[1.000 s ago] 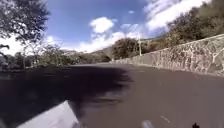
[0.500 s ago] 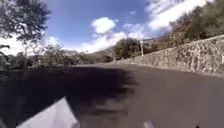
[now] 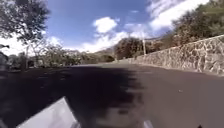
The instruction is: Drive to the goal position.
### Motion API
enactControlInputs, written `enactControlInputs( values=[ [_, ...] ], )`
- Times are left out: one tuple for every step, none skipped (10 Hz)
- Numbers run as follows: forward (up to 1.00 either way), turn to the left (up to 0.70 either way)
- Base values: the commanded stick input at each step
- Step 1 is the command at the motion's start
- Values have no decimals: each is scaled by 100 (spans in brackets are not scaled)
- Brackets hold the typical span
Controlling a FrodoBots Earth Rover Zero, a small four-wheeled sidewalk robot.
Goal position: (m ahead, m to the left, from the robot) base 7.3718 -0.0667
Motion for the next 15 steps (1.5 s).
enactControlInputs(
  values=[
    [70,0],
    [70,0],
    [70,0],
    [70,0],
    [70,0],
    [70,0],
    [70,0],
    [70,0],
    [70,0],
    [70,0],
    [70,0],
    [70,0],
    [70,0],
    [70,0],
    [70,0]
  ],
)
